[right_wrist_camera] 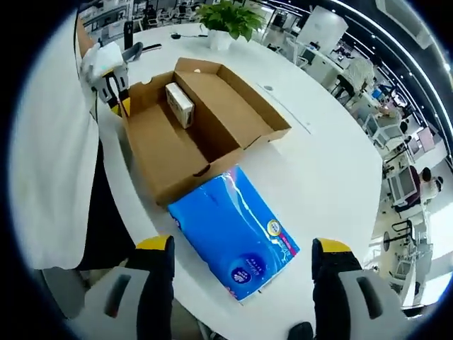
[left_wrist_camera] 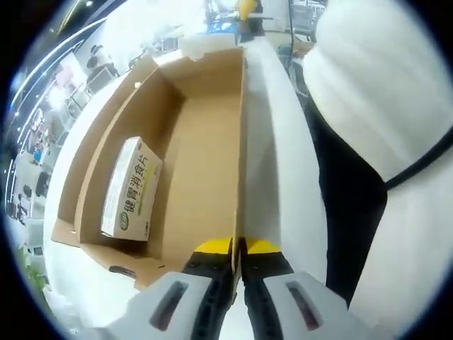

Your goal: Operate the shoe box by opening the lid, removing the specified soft item, and placing it in the target area until the item is outside and the box remains undamaged.

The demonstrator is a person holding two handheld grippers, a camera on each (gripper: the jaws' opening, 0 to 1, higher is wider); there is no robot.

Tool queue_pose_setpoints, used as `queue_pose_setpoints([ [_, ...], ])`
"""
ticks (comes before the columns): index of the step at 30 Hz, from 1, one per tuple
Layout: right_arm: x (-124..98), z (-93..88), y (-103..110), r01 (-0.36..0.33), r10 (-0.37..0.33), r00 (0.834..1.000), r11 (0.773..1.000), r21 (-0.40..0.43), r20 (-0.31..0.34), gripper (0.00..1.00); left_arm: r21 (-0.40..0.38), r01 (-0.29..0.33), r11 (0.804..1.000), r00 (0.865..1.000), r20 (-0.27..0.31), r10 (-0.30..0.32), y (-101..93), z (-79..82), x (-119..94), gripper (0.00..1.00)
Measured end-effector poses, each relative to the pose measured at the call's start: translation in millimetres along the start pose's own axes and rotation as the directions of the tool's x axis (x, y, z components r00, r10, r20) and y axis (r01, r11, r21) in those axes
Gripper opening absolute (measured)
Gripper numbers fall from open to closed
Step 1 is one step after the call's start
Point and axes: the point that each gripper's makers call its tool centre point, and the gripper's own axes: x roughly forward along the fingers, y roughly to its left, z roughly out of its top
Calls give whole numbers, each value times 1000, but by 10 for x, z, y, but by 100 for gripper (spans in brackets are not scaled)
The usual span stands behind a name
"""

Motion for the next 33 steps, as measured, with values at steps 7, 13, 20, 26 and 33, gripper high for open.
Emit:
queue_pose_setpoints([
  [7,-36,14,-59,40,-41,999,999,26,18,81,1,5,1000,1000,0,-5,2,11,-7,3],
  [13,-118,115,-61,65,-75,994,991,120,77,79,3,3,1000,1000,-5,-3,-2,2,2,3],
  [20,-263,296,100,88,-182,953,931,354,242,80,10,-2,1000,1000,-1,2,-3,-8,10,4],
  [26,-377,272,-105,105,-281,918,852,513,278,88,10,-13,1000,1000,6,13,6,-9,12,4],
  [33,-567,639,-230,195,-335,876,904,380,347,88,14,7,1000,999,32,-8,-24,-1,0,10],
])
